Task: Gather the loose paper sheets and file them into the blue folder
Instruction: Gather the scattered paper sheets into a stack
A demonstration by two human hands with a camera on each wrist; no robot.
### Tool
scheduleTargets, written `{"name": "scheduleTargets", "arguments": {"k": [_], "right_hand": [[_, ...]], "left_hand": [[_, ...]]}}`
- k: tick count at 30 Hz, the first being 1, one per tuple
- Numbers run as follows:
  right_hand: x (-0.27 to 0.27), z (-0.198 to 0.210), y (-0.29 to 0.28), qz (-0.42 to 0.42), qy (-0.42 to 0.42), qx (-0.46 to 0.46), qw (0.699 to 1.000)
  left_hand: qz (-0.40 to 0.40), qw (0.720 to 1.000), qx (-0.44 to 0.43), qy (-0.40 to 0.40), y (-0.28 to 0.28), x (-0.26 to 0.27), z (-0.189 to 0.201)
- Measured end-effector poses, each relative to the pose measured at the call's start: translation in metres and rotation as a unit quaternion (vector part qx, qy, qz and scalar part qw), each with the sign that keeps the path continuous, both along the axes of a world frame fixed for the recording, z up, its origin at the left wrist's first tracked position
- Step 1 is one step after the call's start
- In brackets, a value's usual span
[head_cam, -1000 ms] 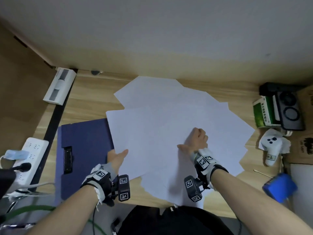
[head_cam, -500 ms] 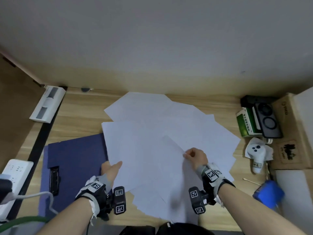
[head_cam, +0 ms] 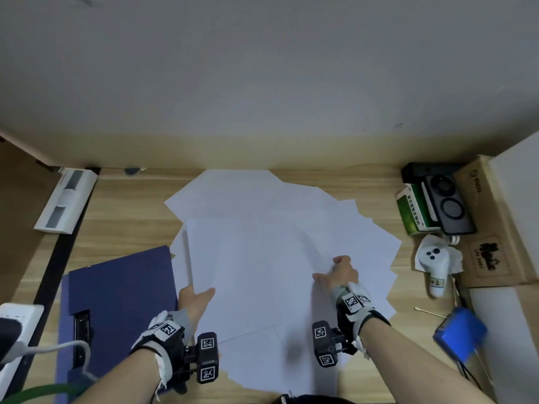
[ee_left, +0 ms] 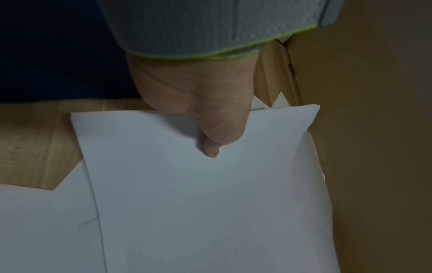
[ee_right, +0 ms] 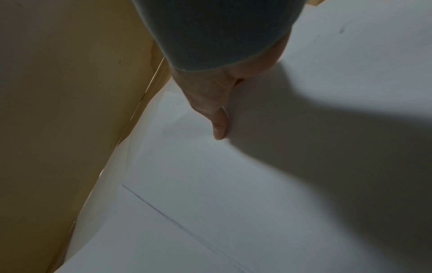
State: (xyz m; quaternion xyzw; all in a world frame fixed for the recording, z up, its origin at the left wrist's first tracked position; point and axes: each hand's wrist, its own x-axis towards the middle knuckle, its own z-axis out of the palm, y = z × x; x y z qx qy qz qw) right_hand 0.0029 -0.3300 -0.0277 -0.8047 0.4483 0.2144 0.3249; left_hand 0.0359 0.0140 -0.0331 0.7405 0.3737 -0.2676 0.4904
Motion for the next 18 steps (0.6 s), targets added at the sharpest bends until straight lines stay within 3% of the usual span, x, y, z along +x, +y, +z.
{"name": "scheduleTargets", "arguments": {"k": [5, 12, 16, 18], "right_hand": [[0.0, 0.001, 0.006, 0.025, -0.028, -0.107, 0.994], [-0.002, 0.013, 0.004, 0.185, 0.03, -0.064, 0.98], [-0.003, 0.007, 0.014, 0.154, -0.017, 0.043, 0.987], [-0.005, 0.005, 0.022, 0.173, -0.027, 0.048, 0.983]], "left_hand": [[-0.016, 1.0, 0.002, 0.018, 0.0, -0.002, 0.004], [-0.012, 0.999, 0.007, 0.043, -0.003, -0.002, 0.009], [-0.014, 0.998, 0.01, 0.055, -0.003, 0.0, 0.013], [-0.01, 0.998, 0.005, 0.062, -0.004, -0.001, 0.015]]}}
